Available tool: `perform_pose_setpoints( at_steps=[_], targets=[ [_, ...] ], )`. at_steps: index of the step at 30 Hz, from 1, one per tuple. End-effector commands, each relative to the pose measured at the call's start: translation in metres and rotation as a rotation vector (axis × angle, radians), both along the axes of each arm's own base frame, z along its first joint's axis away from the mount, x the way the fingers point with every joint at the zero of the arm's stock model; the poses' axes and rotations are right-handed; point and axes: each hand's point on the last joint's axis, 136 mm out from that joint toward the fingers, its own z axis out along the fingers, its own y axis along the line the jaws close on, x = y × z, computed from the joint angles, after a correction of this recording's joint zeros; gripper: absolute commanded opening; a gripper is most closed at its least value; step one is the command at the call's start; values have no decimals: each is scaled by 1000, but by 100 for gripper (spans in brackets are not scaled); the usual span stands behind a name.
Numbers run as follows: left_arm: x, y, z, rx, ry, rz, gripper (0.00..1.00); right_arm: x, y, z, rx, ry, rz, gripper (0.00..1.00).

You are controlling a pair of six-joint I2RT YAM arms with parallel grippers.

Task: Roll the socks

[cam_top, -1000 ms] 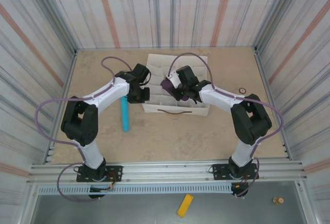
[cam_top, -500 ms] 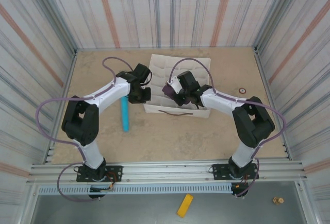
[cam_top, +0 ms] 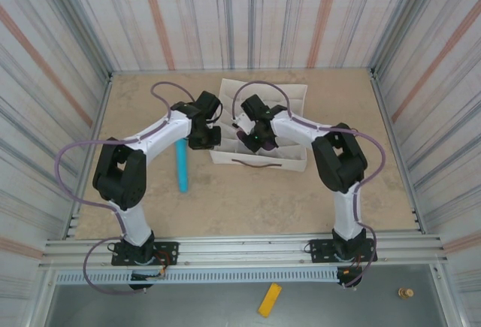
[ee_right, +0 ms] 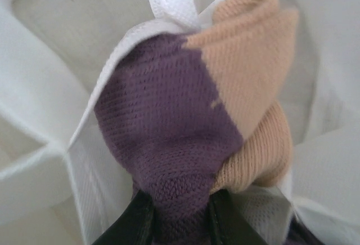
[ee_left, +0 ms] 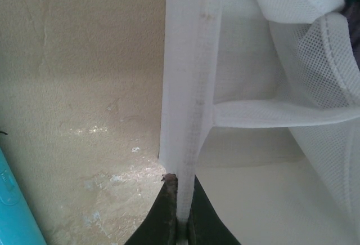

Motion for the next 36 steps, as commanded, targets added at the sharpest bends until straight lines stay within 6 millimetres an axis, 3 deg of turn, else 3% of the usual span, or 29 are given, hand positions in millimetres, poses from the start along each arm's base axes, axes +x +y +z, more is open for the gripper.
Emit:
perform_pose_setpoints(
  at_steps=[1, 6, 11, 15, 19, 24, 26, 32, 36],
  targets=[
    [-3, 0, -12, 15, 50, 13, 0, -63, -37, -55, -205, 365, -43, 0],
    [0, 0, -8, 14, 41, 18, 0, -56, -39, -62, -253, 326, -66, 0],
    [-1, 6, -13, 12, 74, 71, 0, -39, -44, -38, -231, 137, -131, 0],
    [0, 9, -15, 10, 87, 120, 0, -53, -31, -15, -98, 5, -45, 0],
    [1, 15, -16, 17, 98, 156, 0, -64, -32, -17, -81, -15, 8, 0],
    [1, 16, -17, 17, 102, 167, 0, -60, -36, -35, -140, 64, -17, 9],
    [0, 16, -16, 18, 101, 169, 0, -58, -33, -31, -114, 77, -30, 13],
    [0, 18, -19, -1, 110, 191, 0, -48, -24, 6, 5, 63, -50, 41],
    [4, 15, -21, -39, 124, 213, 0, -38, -28, 31, 42, 34, -74, 50]
  ],
)
